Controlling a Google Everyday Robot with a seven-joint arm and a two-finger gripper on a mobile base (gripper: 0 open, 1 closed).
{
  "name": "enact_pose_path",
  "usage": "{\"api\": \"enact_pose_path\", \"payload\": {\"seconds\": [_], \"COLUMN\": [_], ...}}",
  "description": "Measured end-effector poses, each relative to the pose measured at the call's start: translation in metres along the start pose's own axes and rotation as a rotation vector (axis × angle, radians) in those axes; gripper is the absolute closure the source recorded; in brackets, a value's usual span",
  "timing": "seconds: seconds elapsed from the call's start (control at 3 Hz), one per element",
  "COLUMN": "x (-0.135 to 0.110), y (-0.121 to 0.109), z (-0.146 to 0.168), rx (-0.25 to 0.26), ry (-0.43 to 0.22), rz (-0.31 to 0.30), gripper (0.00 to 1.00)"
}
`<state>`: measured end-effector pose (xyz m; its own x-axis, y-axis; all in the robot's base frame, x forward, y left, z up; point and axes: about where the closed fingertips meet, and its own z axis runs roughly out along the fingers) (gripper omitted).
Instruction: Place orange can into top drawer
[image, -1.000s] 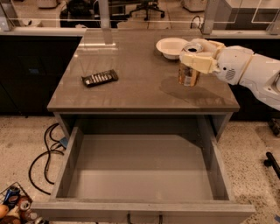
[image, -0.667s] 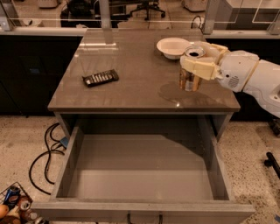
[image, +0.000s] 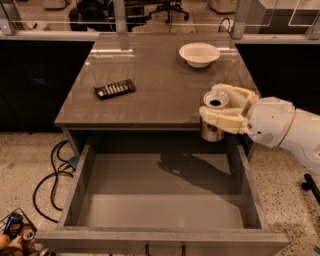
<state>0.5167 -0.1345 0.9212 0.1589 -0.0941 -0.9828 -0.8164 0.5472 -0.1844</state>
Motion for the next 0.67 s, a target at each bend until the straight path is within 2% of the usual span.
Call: {"api": "enact_pose_path", "payload": {"seconds": [0.33, 0.67], "x": [0.025, 0.057], "y": [0.037, 0.056], "z": [-0.019, -0.035], "rx": [-0.089, -0.15], "ry": [0.007, 0.003], "rz": [-0.017, -0.018], "gripper": [1.0, 1.0]}}
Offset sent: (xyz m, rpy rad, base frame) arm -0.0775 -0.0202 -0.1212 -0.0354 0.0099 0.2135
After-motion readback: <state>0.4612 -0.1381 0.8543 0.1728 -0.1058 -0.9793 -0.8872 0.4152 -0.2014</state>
